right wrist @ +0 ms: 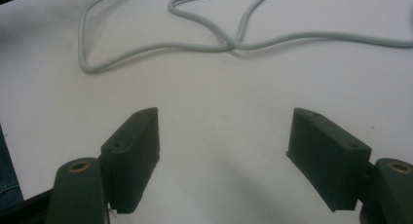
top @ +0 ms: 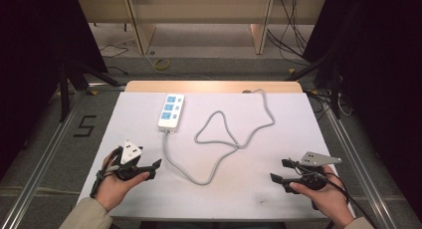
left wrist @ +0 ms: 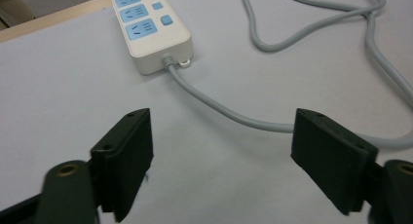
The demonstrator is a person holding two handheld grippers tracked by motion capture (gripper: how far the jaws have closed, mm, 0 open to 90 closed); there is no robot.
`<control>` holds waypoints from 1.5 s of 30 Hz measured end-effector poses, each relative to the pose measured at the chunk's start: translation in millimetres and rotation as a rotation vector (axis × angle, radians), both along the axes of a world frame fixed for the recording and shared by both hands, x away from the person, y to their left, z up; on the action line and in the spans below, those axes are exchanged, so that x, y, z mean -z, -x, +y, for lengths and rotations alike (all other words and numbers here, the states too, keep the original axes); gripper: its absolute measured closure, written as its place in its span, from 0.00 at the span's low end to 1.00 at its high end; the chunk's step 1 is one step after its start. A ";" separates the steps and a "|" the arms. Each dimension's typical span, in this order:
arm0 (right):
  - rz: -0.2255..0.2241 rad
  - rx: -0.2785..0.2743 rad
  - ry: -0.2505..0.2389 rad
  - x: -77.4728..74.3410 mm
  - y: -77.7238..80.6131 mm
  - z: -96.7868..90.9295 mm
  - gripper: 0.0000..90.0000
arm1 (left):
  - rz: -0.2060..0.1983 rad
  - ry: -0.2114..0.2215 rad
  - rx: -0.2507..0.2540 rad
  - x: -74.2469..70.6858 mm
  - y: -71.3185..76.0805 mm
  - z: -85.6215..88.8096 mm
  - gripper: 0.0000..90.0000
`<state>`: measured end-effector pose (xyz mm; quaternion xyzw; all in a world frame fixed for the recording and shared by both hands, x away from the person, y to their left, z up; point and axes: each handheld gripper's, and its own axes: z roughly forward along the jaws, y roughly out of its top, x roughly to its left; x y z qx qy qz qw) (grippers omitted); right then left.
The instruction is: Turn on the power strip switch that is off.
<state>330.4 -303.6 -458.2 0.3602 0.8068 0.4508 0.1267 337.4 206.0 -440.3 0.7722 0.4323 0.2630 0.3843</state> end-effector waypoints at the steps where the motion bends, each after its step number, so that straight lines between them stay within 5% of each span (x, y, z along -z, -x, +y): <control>1: 0.000 0.001 0.000 0.1 0.0 0.0 0.31 | 0.000 0.000 0.000 0.0 0.0 0.0 0.34; 8: 0.001 0.001 0.006 -0.2 -0.4 1.4 0.31 | -0.031 0.023 -0.089 -8.8 -4.3 5.9 0.99; 11: 0.001 0.003 0.006 0.1 -0.9 1.1 0.31 | 0.011 0.039 -0.091 -8.6 -8.7 5.3 1.00; 21: 0.008 -0.003 0.016 2.0 -4.8 2.5 0.31 | 0.044 0.069 -0.097 -11.5 -21.4 -3.4 1.00; 45: 0.009 -0.002 0.020 2.9 -4.8 4.0 0.31 | 0.053 0.058 -0.102 -18.8 -53.5 -18.6 1.00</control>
